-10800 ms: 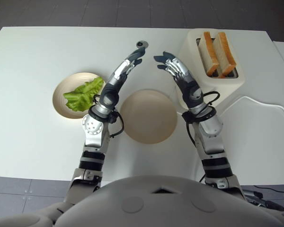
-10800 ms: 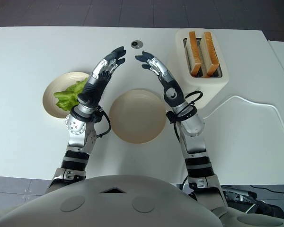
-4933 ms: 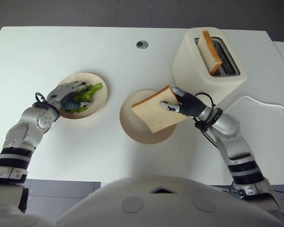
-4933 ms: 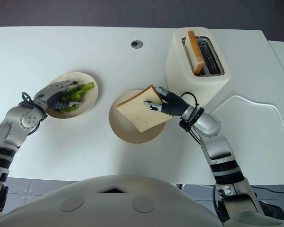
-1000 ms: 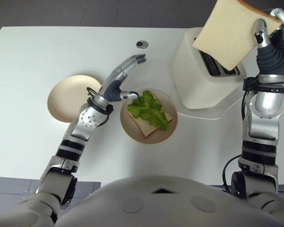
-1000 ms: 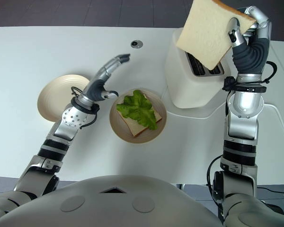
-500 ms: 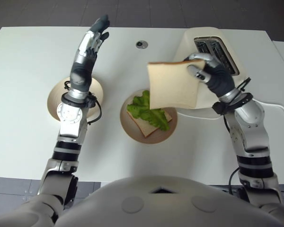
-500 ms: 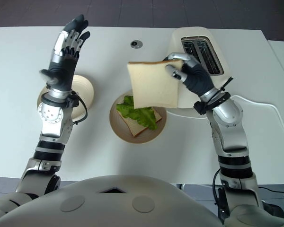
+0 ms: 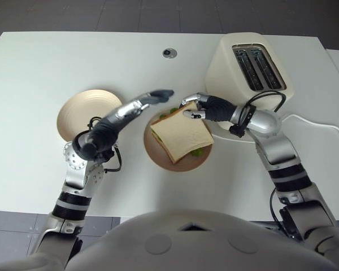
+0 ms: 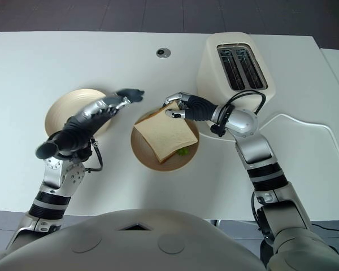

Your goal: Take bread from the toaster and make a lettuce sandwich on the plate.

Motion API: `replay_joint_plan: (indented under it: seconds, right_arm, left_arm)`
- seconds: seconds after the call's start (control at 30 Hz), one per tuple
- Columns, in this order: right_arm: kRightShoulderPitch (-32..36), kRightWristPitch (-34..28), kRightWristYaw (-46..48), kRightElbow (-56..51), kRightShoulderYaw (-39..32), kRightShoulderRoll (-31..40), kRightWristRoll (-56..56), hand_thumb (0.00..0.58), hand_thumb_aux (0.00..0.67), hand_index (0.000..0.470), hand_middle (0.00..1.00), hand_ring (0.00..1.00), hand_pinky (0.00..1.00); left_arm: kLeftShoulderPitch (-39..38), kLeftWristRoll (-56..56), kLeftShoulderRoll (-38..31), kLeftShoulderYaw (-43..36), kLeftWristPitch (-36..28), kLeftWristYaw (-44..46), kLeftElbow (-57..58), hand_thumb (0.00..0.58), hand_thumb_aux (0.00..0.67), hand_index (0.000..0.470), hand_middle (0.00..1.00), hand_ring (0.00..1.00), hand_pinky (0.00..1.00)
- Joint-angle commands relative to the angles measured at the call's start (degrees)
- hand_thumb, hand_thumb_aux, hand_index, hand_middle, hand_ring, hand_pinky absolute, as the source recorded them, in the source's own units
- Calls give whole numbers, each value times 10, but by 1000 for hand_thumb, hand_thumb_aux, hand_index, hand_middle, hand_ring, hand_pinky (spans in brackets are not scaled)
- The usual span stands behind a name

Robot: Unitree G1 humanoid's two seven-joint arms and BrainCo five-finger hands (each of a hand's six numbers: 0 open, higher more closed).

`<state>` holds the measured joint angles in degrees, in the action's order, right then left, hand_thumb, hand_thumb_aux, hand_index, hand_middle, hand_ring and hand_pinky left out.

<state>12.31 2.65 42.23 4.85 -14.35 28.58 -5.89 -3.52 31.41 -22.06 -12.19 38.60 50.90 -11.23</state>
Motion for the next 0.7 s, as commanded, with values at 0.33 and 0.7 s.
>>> replay_joint_plan:
  seconds: [0.33,0.7]
  right_arm:
    - [17,49,-15,-94,-26,-19,84,580,670,470,1000,1000,1000]
    - [23,55,-84,-60,23,-88,51,0,0,0,733,733,733]
  left_arm:
    - [46,-497,-1,-81,62,-118,250,0,0,0,0,0,0]
    - [53,-518,-38,-120,73,-169,270,0,0,0,0,0,0]
